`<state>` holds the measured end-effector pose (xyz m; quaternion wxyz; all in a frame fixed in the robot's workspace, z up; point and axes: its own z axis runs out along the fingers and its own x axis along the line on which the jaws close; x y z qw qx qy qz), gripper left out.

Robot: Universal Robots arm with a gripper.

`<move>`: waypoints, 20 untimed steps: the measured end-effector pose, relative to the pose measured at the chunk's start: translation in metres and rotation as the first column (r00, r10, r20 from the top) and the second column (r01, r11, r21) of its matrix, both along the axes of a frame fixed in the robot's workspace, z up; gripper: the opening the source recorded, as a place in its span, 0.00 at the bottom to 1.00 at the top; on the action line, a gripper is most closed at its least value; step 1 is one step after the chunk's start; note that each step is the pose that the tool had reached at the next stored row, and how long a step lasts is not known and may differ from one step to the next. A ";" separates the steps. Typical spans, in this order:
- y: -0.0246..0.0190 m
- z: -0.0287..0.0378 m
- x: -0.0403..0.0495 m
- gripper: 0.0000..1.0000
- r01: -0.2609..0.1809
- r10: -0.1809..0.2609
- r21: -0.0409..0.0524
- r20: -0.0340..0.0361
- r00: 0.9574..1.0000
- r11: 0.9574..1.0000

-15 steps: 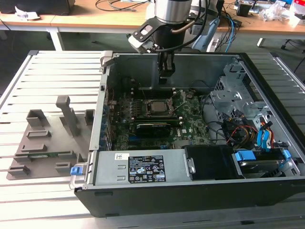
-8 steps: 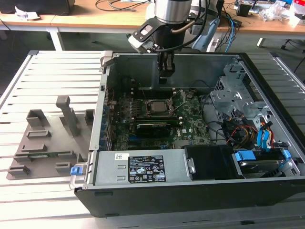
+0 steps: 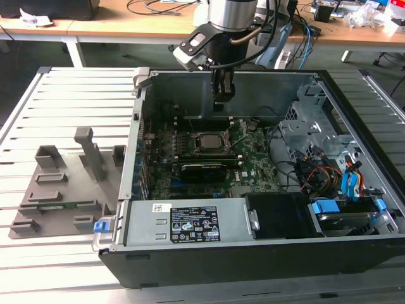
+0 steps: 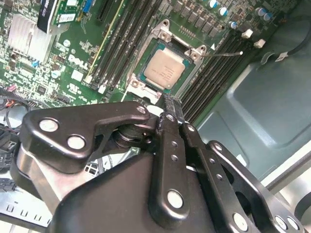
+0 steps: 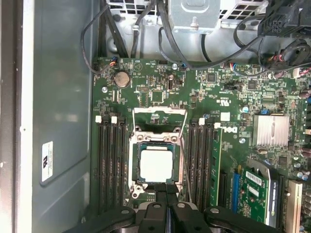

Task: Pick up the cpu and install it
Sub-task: 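Close the cpu cover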

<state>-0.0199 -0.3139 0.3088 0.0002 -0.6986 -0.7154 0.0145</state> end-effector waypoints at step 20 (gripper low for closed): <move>0.0067 -0.0202 0.0764 0.11 -0.002 0.002 -0.005 -0.012 1.000 1.000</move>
